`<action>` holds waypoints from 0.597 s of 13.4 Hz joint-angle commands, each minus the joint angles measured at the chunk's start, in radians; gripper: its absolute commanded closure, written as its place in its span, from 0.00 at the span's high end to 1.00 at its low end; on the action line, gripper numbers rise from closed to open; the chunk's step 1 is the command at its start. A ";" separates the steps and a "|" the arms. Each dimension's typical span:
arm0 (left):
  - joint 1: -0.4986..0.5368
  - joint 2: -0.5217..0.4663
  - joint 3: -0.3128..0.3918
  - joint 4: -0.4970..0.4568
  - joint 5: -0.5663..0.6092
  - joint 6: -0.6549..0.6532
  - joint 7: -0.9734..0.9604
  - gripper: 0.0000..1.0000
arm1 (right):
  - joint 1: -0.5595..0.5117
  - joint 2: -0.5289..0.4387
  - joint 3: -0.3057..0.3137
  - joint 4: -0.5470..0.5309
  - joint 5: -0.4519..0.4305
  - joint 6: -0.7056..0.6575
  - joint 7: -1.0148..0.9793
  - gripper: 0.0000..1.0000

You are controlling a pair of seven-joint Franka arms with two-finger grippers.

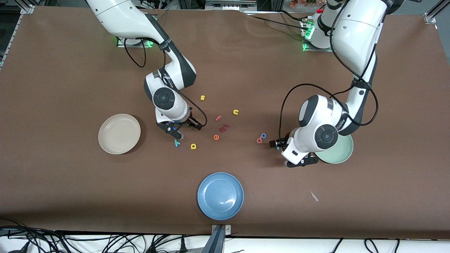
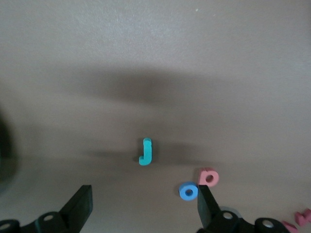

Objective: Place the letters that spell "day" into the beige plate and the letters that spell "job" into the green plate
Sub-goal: 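Grasp the green d with the right gripper while the left grasps the cyan j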

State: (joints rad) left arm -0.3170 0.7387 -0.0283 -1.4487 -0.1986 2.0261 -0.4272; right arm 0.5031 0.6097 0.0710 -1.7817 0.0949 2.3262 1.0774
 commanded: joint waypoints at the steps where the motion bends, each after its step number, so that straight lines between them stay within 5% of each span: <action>1: -0.010 0.036 0.008 0.014 -0.027 0.037 -0.008 0.90 | 0.009 0.010 -0.003 -0.021 0.017 0.044 0.007 1.00; 8: -0.028 0.065 0.008 -0.010 -0.022 0.057 -0.008 0.67 | 0.018 0.010 -0.003 -0.087 0.016 0.134 0.007 0.92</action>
State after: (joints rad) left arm -0.3375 0.8052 -0.0287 -1.4499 -0.1986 2.0796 -0.4390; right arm 0.5058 0.6259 0.0710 -1.8371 0.0950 2.4196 1.0780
